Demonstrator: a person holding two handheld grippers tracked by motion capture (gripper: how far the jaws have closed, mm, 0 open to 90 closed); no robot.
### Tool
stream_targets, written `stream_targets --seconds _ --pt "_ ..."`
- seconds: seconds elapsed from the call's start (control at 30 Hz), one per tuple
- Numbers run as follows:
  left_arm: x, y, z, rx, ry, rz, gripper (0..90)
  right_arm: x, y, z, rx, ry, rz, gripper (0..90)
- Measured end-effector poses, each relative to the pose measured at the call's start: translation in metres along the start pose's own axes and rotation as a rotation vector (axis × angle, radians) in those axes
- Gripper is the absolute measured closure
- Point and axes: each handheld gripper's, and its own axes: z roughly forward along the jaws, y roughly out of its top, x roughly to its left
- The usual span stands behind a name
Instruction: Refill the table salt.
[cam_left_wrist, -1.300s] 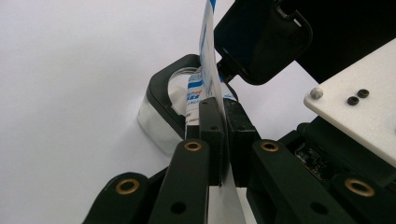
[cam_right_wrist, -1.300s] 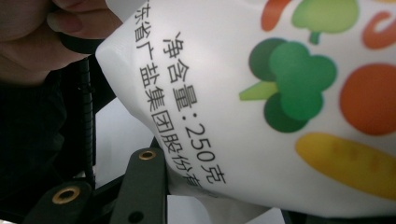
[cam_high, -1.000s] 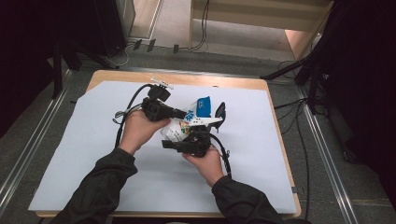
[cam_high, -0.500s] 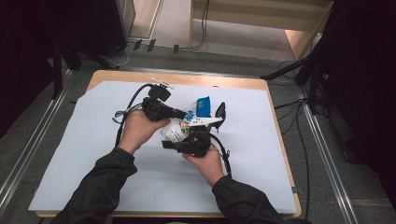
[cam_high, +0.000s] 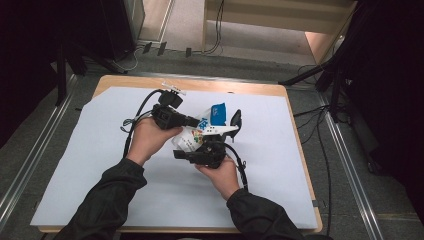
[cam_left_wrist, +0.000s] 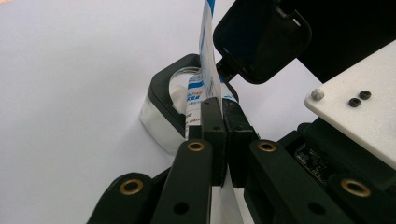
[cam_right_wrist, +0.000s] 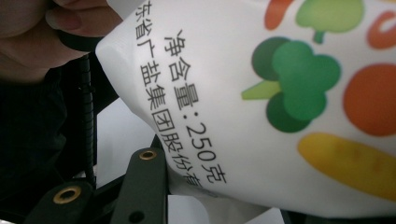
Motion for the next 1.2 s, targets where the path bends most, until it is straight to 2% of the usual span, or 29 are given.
stream_targets --seconds 0.47,1.2 --pt "-0.0008 0.0003 0.0002 -0.013 -0.008 -0.002 90.0 0.0006 0.0007 -0.0013 -0.003 -0.009 -0.002 66.6" --pt "-0.0022 0.0009 -0.0024 -0.025 -0.004 0.003 89.5 0.0001 0.0023 -0.0022 -0.018 0.017 0.006 67.5"
